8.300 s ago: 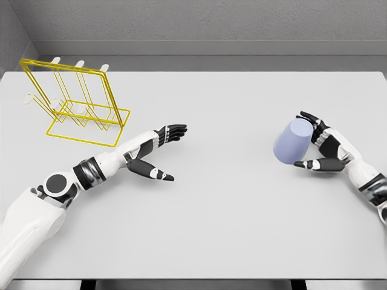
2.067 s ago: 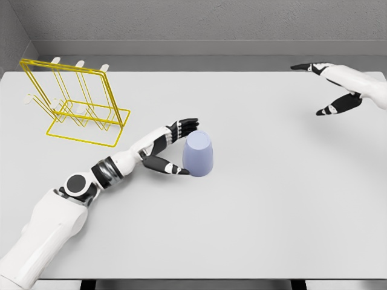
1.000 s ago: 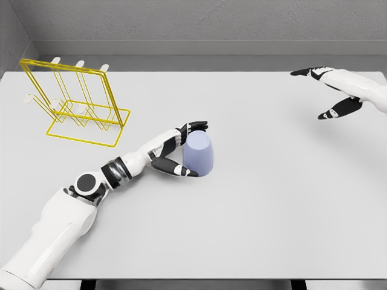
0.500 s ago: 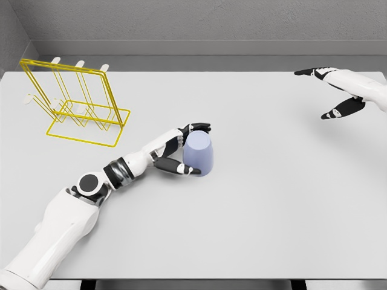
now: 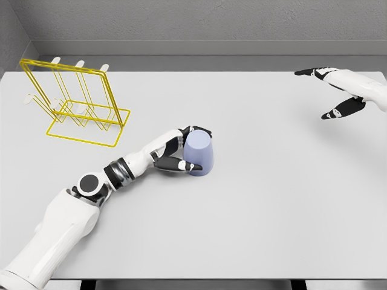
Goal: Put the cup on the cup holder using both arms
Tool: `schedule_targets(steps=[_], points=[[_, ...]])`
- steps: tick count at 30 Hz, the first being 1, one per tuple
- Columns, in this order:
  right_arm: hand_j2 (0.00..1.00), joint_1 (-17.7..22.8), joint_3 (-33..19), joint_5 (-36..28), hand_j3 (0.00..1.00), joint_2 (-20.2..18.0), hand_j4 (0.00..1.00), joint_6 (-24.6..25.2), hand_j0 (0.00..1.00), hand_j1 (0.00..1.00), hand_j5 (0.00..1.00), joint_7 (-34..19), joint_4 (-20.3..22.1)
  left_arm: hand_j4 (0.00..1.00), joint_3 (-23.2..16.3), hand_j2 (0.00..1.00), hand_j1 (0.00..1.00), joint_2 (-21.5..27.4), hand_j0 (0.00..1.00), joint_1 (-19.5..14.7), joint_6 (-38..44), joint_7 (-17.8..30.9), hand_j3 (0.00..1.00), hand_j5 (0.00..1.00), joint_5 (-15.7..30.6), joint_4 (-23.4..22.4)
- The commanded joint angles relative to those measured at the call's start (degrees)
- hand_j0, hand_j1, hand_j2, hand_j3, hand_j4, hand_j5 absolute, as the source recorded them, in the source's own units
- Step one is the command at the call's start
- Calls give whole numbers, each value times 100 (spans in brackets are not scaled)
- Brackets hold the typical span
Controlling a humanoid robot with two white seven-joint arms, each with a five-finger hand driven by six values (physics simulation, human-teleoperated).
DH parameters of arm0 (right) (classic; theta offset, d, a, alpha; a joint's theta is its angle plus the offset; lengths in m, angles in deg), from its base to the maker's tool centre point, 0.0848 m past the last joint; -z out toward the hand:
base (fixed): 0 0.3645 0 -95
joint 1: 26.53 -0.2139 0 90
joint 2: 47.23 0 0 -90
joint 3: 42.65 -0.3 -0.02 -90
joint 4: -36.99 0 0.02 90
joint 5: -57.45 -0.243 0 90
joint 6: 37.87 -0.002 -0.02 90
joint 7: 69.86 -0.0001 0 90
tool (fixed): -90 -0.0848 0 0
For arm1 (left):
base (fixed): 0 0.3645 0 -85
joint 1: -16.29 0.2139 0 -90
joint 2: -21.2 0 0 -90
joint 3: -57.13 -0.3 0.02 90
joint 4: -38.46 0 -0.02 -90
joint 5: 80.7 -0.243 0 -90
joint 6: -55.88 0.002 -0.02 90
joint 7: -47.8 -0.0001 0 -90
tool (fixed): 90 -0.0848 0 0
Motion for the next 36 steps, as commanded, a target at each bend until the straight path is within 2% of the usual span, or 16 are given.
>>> schedule_targets(steps=[1,2,6,17,20,28,36], points=[[100,0,-8,-39,100,-6,100,10,100,100,100,3,1,50,-3,50,50,2,50,0,-7,20,50,50,19,1],[100,0,-8,-39,100,-6,100,10,100,100,100,3,1,45,6,45,45,2,45,0,-7,20,45,45,28,1],[100,0,-8,-39,100,-6,100,10,100,100,100,3,1,42,6,42,42,2,42,9,-25,37,42,42,37,10],[100,0,-8,-39,100,-6,100,10,100,100,100,3,10,41,33,41,41,29,41,9,-42,241,41,41,186,133],[100,0,-8,-39,100,-6,100,10,100,100,100,3,10,41,33,41,41,143,41,44,-42,241,41,41,397,467],[100,-9,-8,-39,100,-23,100,10,100,100,100,3,10,41,33,41,41,881,41,62,2,241,41,41,925,1319],[100,0,-8,-39,100,-14,100,10,100,100,100,3,10,41,208,41,41,1461,41,97,10,241,41,41,1197,1803]])
